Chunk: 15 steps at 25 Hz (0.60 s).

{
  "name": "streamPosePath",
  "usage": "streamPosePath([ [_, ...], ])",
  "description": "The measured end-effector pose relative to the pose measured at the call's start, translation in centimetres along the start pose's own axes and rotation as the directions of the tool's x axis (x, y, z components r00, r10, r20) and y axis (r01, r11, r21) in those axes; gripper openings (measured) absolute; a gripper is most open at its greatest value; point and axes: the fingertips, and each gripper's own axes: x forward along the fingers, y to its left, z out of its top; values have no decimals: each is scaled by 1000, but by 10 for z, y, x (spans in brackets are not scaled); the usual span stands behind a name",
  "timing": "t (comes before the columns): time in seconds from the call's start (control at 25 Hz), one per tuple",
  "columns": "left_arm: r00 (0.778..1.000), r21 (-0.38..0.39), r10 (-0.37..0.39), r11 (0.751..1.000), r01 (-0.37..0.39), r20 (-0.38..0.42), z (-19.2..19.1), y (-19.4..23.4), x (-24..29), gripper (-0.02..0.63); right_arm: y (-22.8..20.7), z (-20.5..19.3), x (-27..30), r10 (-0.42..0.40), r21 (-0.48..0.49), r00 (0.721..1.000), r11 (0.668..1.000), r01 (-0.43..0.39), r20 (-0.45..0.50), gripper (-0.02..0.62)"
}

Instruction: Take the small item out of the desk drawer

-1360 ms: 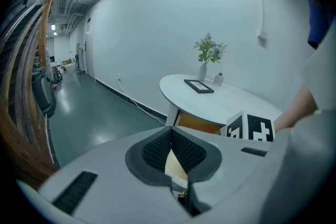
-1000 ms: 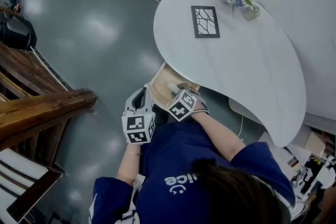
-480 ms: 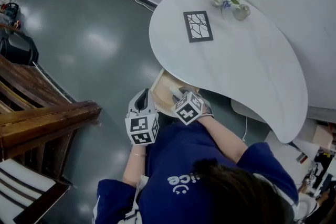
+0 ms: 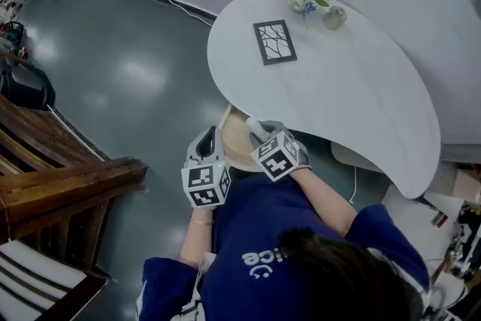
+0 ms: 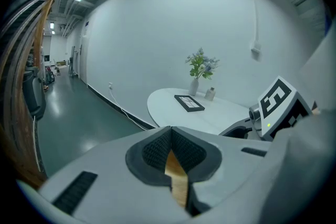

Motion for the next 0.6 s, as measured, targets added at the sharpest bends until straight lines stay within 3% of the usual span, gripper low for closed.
streamPosePath([
  [0.28,999,53,-43,998,44,-6,12,-16,9,3,-22,9,-22,-82,51,994,996,79,68,137],
  [0.6,995,95,-95,991,92,23,33,-29,16,5,-51,30,-48,-198,89,961,979,184,195,137],
])
